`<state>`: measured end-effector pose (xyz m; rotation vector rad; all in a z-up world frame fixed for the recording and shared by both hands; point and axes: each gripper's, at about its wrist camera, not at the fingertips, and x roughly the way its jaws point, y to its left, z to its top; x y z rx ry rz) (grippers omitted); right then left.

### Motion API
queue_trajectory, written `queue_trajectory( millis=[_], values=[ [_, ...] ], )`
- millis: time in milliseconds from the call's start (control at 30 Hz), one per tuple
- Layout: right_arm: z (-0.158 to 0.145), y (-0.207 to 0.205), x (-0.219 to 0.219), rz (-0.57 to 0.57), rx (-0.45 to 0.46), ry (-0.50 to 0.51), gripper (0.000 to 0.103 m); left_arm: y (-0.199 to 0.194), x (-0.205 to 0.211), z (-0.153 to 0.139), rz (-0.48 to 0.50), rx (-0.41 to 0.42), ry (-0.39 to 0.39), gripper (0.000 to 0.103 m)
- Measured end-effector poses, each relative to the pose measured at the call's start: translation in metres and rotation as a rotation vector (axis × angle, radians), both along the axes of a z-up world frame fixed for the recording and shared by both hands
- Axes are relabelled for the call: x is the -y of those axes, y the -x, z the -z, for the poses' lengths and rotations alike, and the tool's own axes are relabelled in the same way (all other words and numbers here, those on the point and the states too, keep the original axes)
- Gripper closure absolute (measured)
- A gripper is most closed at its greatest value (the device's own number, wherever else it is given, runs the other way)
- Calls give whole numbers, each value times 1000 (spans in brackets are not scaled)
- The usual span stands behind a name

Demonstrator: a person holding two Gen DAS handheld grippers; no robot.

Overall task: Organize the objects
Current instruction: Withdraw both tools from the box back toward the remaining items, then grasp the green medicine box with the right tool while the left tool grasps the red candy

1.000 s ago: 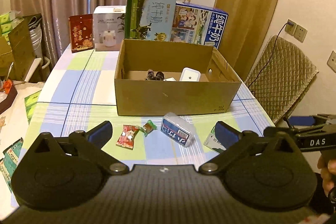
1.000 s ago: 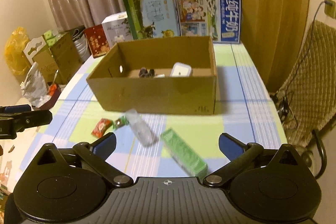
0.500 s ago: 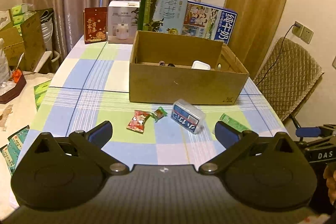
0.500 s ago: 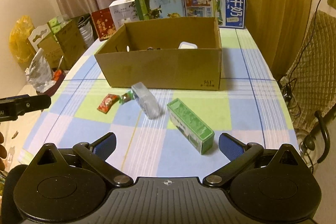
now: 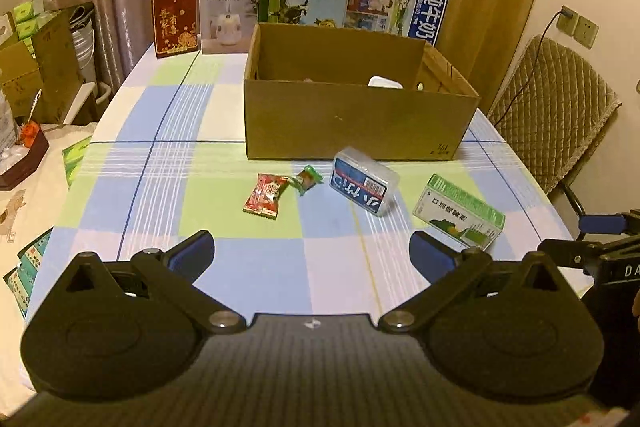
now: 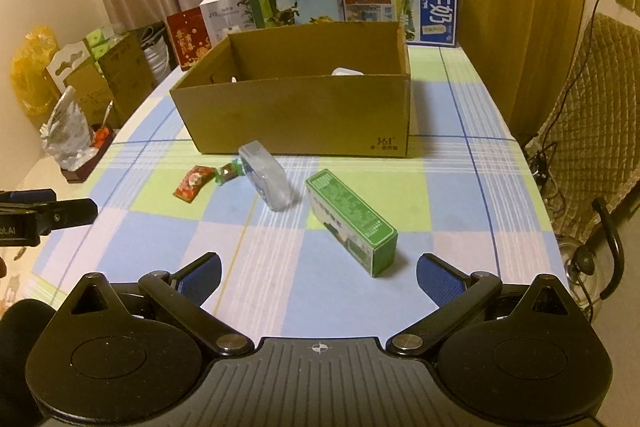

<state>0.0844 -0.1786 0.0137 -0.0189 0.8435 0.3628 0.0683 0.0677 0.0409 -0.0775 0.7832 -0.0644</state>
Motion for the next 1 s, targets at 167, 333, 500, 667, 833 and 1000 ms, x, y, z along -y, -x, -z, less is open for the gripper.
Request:
queue_trajectory(
  millis=[167, 333, 500, 667, 833, 1000],
  values=[
    [5, -3, -3, -24, 15, 40, 2, -4, -4, 4, -8, -12, -1, 1],
    [11, -10, -4, -40, 13, 61, 2, -11, -6, 9, -9, -22, -13, 1],
    [17, -23, -5, -49, 13, 74, 5, -23, -8, 16, -3, -36, -17, 1],
    [23, -43, -5, -56, 2, 96, 17, -39, -9, 26, 8, -56, -35, 1],
    [31, -68, -4, -70, -16, 123, 28, -56, -11, 36, 17, -70, -33, 2],
    [51, -97, -12, -141, -55, 194, 38, -74, -11, 48, 32, -86, -28, 5]
  ],
)
